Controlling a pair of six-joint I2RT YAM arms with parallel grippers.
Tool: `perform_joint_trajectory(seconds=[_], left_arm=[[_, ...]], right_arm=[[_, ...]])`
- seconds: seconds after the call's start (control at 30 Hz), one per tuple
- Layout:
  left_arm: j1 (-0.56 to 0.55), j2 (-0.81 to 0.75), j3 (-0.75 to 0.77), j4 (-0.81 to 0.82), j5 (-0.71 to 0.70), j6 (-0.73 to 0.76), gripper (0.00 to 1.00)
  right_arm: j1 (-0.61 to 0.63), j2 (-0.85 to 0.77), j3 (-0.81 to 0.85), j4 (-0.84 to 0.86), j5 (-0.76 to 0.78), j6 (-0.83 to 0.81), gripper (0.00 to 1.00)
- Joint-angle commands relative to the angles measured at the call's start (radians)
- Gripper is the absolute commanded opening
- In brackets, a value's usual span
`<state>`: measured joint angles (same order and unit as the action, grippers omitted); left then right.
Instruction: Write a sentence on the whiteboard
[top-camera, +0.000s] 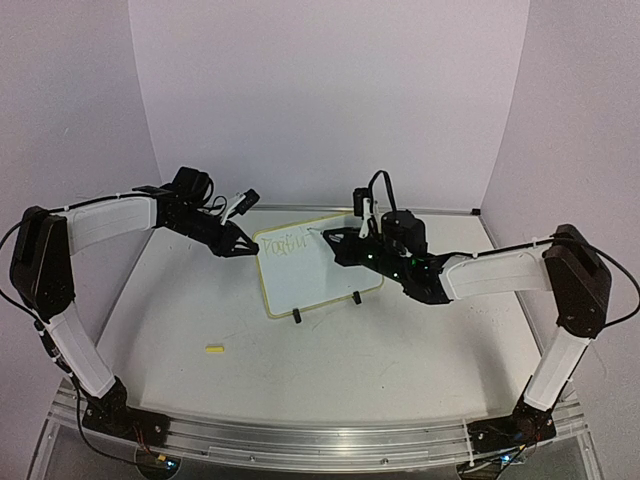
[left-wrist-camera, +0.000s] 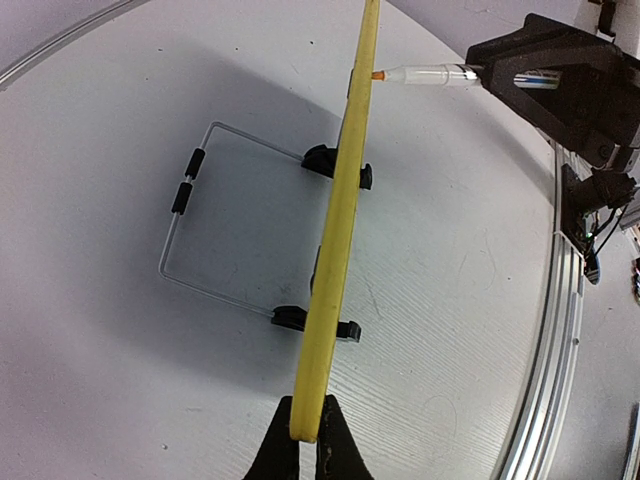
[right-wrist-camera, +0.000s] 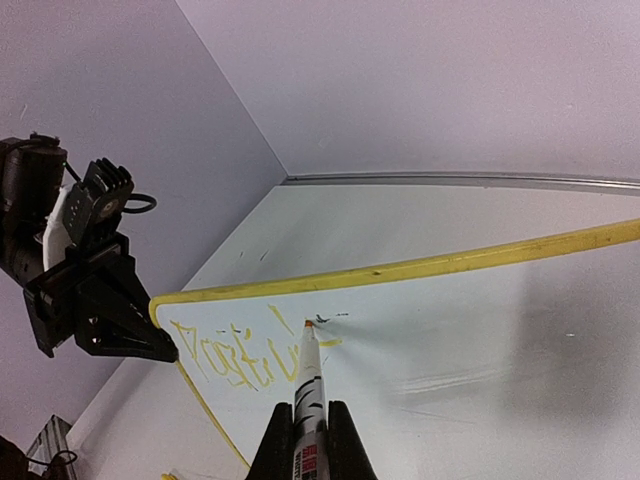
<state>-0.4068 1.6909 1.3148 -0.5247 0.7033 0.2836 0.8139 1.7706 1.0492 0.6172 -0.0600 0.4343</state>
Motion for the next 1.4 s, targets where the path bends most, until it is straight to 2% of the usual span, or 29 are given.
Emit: perform_joint_trajectory(seconds=[0.0,0.93,1.37], left_arm=[[-0.020,0.012,0.017,-0.062,-0.048,0.027,0.00],[-0.020,0.013,0.017,-0.063,-0.048,0.026,0.00],[-0.020,0.009,0.017,-0.063,-0.050,0.026,0.00]], right_arm=[[-0.002,0.009,0.012,0.004,0.029,0.003,0.00],[-0.003,-0.003,-0.061,-0.002,0.022,0.050,0.00],[-0.002,-0.043,-0.040,-0.023,0.097,0.023,0.00]])
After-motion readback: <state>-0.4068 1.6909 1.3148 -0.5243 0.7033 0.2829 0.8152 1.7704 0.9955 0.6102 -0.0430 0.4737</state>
